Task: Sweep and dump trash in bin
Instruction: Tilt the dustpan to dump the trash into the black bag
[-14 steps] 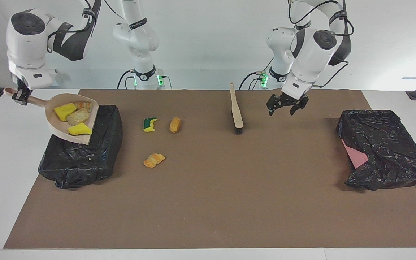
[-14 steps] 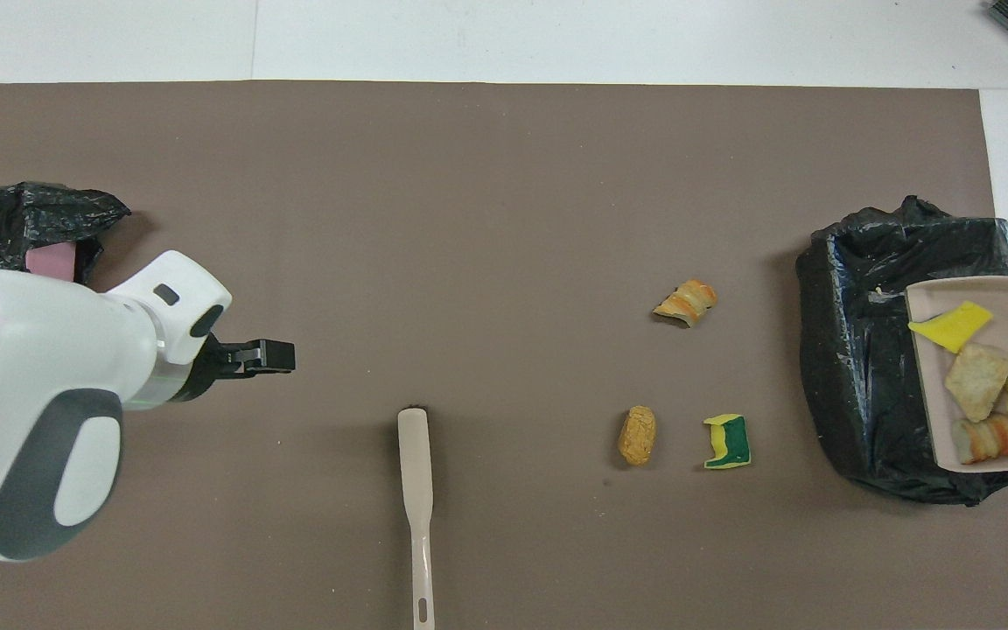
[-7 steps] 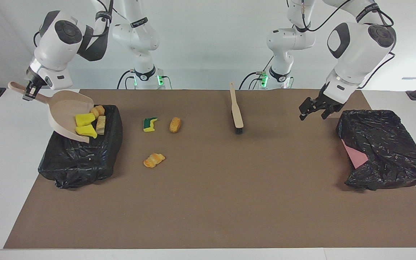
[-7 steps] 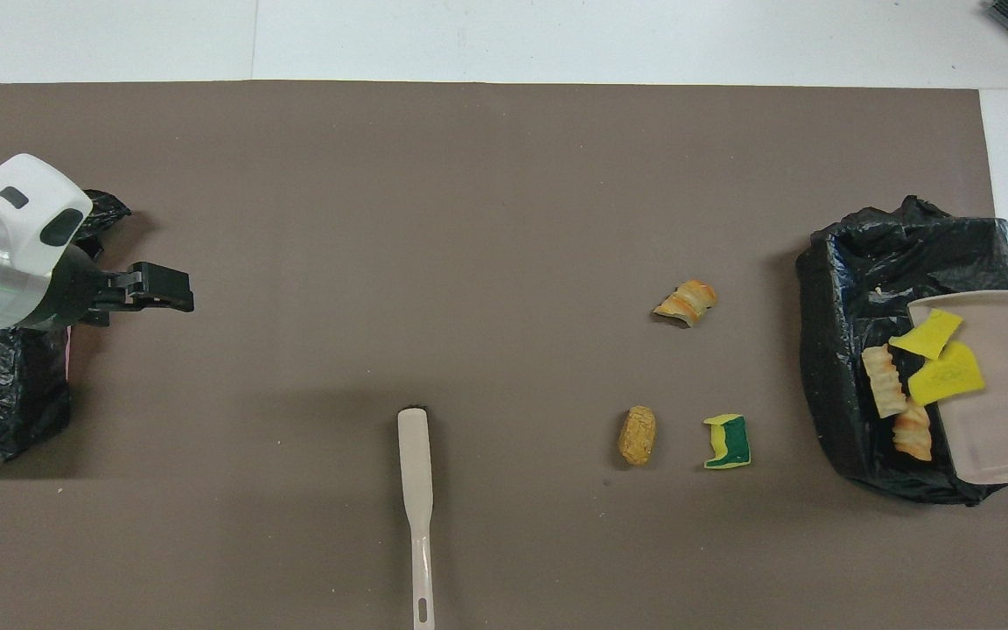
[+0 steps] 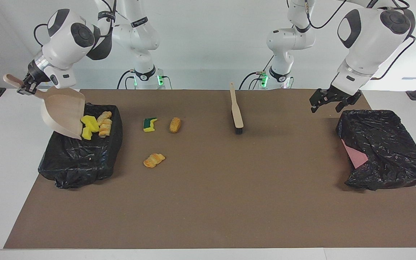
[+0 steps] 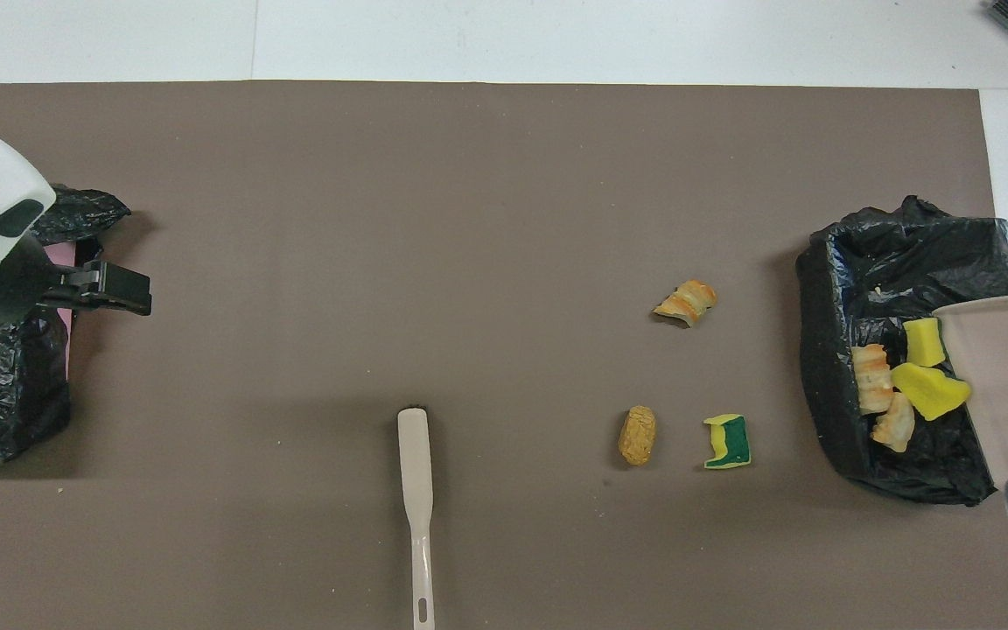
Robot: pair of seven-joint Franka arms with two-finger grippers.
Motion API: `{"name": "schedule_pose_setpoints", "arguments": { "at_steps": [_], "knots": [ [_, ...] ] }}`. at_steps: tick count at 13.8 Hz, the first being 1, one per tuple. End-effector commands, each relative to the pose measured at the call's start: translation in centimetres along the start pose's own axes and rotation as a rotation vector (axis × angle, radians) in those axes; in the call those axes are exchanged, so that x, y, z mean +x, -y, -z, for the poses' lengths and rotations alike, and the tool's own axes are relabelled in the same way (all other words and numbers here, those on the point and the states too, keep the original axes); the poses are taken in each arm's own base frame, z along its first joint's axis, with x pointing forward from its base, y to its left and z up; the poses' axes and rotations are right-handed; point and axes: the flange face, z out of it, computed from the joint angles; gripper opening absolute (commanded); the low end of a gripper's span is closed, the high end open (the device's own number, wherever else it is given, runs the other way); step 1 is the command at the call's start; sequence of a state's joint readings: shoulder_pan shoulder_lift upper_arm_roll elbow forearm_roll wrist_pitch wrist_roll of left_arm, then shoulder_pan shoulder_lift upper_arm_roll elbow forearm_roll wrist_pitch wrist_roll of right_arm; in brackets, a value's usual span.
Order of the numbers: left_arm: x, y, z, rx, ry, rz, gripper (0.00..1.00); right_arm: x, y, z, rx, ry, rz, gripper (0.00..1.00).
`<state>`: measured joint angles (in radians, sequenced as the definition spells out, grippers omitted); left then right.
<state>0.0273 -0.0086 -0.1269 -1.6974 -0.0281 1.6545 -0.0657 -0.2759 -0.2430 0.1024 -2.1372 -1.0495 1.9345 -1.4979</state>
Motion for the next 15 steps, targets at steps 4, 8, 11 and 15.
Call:
{"name": "schedule_pose_setpoints", "arguments": {
  "at_steps": [4,8,11,15],
  "knots": [
    [1.4,-0.6,1.8,0.030,0.010,-0.047,1.00,-2.9,0.2,1.9,-0.007,0.058,-0.046,0.00],
    [0.6,0.8,3.4,0.034,-0.017,-0.087,1.00,-3.8,-1.6,3.0,0.025,0.016,-0.103,0.00],
    [0.2,1.3,3.0,0.033,-0.010,-0.093,1.00,-4.3,-5.2,5.2,0.058,-0.064,-0.156,0.00],
    [-0.1,1.2,3.0,0.034,-0.006,-0.093,1.00,-2.2,-7.7,8.9,-0.012,-0.152,-0.258,0.00]
  ]
}}
